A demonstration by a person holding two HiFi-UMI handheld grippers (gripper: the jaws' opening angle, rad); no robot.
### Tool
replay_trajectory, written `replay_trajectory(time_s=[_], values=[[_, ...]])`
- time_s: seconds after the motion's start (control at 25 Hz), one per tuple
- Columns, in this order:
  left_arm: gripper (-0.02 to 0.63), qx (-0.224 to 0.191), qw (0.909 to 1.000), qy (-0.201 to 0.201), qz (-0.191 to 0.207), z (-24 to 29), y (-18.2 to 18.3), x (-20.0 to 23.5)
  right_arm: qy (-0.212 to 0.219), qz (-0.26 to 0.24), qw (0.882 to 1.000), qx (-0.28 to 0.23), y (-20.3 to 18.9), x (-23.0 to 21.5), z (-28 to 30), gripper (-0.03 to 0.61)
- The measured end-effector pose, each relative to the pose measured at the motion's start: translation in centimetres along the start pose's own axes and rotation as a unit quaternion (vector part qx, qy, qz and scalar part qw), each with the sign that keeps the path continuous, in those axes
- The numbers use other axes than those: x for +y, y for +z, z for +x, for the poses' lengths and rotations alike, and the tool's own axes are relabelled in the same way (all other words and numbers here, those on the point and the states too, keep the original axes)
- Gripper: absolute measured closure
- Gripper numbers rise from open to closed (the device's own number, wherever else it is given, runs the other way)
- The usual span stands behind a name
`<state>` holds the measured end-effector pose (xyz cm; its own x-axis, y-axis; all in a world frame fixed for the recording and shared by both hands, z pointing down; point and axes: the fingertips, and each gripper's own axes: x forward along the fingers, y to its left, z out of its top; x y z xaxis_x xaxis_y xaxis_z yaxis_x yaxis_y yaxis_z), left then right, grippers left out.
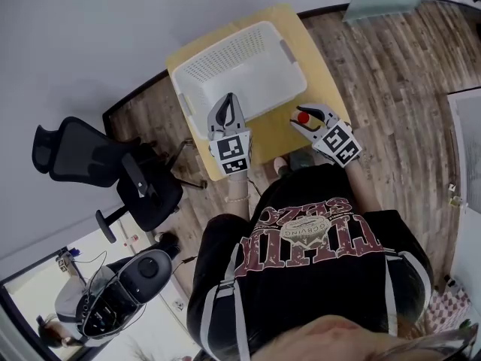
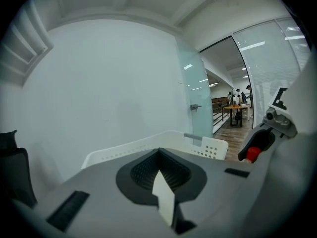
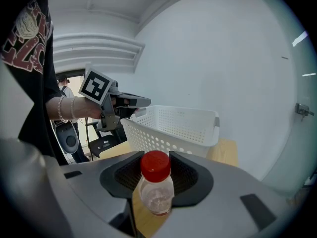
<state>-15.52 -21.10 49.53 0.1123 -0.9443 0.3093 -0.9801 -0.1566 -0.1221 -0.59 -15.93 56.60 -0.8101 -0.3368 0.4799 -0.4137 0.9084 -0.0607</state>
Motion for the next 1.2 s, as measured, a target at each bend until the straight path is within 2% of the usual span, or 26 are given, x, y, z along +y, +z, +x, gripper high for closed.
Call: replay_trajectory(time_s=[0.52, 0.84, 1.2], values=[[0.568, 0.003, 1.0000, -0.004, -0.007, 0.4, -0.1, 1.1, 0.005, 0.000, 1.000, -0.005, 0.2, 0.4, 0.5, 0.413], [0.568, 0.001, 1.0000, -0.006, -0.002, 0.1, 0.0, -0.1, 0.010, 0.014, 1.000, -0.015, 0.3, 0.2, -1.2, 0.411], [0.568, -0.002, 1.0000, -0.008, -0.003, -0.1, 0.2, -0.5, 0.005, 0.024, 0.998, -0.060, 3.0, 0.1, -2.8, 0.411]])
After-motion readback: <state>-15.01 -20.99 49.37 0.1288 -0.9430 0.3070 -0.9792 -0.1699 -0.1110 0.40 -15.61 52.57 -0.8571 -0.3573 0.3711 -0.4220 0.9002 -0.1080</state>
